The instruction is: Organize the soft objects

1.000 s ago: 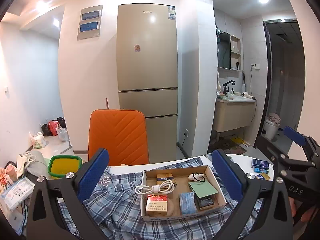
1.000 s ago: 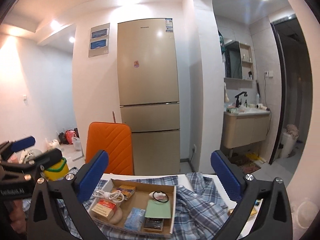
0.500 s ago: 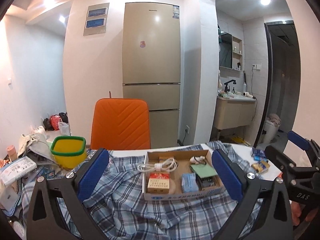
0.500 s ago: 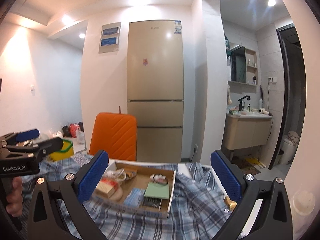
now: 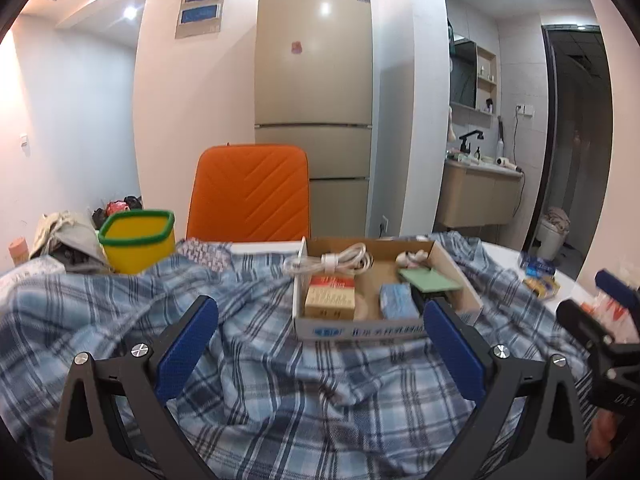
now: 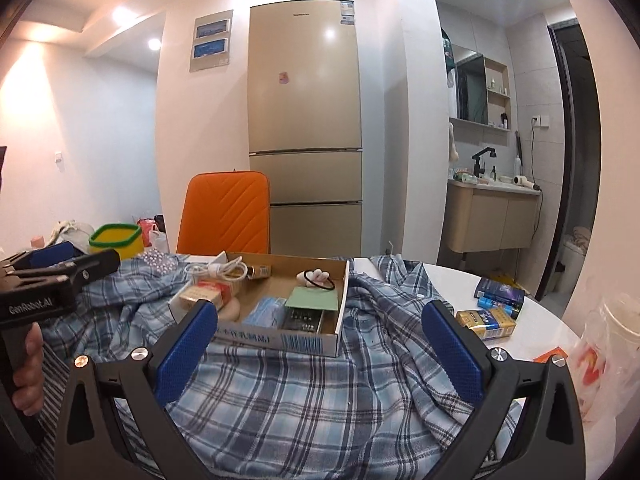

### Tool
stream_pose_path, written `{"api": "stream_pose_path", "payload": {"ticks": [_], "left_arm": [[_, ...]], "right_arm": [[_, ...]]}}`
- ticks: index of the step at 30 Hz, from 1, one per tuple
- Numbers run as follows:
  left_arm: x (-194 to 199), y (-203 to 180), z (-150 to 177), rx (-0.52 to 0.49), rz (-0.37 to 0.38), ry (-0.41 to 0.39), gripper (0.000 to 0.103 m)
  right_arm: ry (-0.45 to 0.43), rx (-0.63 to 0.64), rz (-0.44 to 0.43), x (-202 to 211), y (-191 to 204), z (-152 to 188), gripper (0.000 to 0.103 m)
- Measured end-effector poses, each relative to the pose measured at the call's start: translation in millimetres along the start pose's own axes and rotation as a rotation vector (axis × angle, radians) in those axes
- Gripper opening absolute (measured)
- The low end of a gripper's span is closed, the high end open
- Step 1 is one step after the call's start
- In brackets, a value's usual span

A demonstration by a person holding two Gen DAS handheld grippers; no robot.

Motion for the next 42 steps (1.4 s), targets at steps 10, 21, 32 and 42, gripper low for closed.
{"api": "stream_pose_path", "payload": {"ticks": [10,21,32,42], "left_arm": [[-12.4,2.1,20.3,-0.012,-0.02,0.036,0.102],[-5.4,2.8,17.3,-0.009,-0.037,-0.001,0.102],[-0.8,-0.4,15.5,-0.022,-0.033,-0.022,0.102],[-1.2,0.7,15.4,-0.022,-0.04,-0.021,0.102]], "right_arm": [[0.024,0.025,-0.015,-6.8,5.9,9.9,0.103],[0.035,0.014,-0.011,-11.1,3.6,10.8,0.103],[0.04,0.008,-0.008,-12.4,1.5,12.2,0.103],[0.042,0.004,-0.007,-12.7,-0.3,12.9,0.103]]}}
Point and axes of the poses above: each gripper's, at about its wrist camera, not at the fingertips, and x roughly against the way its jaws point, y to its left, z to its underside, the point moved 4 cm from there along -x, roughly the way its jaws point, and after that the axes turned 4 degrees about y, right-handed, at the moved point
